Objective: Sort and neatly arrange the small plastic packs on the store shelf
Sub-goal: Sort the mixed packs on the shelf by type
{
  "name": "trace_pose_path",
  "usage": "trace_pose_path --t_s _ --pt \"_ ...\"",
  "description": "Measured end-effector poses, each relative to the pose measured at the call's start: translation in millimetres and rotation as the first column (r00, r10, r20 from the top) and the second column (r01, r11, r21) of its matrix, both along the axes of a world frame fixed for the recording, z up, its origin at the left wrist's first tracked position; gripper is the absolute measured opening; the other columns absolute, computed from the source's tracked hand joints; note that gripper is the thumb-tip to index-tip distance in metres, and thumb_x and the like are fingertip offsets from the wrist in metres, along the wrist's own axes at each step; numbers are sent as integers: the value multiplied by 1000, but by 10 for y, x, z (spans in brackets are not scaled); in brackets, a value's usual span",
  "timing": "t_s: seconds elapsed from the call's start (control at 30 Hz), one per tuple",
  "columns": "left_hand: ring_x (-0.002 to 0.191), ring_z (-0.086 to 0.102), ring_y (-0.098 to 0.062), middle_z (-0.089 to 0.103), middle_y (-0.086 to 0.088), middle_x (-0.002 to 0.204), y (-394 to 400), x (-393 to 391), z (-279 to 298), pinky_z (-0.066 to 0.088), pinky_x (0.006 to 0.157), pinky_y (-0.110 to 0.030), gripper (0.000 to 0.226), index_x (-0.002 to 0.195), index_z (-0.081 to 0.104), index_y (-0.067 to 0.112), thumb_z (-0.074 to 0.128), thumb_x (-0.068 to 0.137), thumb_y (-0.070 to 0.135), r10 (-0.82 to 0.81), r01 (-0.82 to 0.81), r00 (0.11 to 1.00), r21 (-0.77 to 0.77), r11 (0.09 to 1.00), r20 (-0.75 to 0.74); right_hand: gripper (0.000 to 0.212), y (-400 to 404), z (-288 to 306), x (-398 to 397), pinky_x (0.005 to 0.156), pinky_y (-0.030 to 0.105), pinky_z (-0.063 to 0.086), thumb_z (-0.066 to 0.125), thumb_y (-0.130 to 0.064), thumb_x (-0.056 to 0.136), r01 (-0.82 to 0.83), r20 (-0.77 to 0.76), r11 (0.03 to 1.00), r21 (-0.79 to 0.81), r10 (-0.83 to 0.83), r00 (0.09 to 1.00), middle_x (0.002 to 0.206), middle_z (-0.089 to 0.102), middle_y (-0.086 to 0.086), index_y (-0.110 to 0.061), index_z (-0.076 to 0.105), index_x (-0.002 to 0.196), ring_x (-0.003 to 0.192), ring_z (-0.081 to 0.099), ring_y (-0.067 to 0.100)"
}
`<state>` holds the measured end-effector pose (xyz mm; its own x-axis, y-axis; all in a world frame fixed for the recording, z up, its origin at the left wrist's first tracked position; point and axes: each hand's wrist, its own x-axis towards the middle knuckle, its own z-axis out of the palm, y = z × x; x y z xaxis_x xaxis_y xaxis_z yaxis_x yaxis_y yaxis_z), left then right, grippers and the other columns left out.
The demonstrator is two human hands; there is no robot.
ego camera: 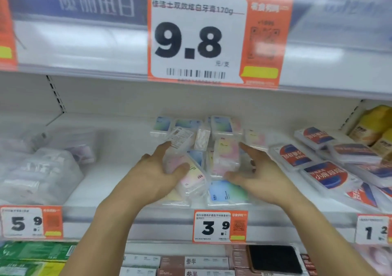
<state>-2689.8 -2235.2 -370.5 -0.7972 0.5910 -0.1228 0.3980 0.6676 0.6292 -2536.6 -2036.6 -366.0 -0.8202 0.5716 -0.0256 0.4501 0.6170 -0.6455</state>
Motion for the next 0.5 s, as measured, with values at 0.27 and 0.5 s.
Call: trace_pose_path --t_s 0.27,0.5 --pt "94 61 -20 60 4 99 12 130 6 44 75 -27 70 145 30 40 57 84 59 83 -77 996 133 988 -37 81 -312 -143 102 98 14 35 71 -53 80 -121 -120 993 18 122 985 132 36 -23 -47 27 148 117 42 -6" --pt "102 59 -23 63 -6 112 132 285 -83 40 75 -26 68 142 36 24 60 85 52 179 -156 982 261 953 -65 78 -210 -68 302 100 28 44 74 -62 71 -110 140 994 18 106 984 121 45 -10 -50 37 138 120 47 12"
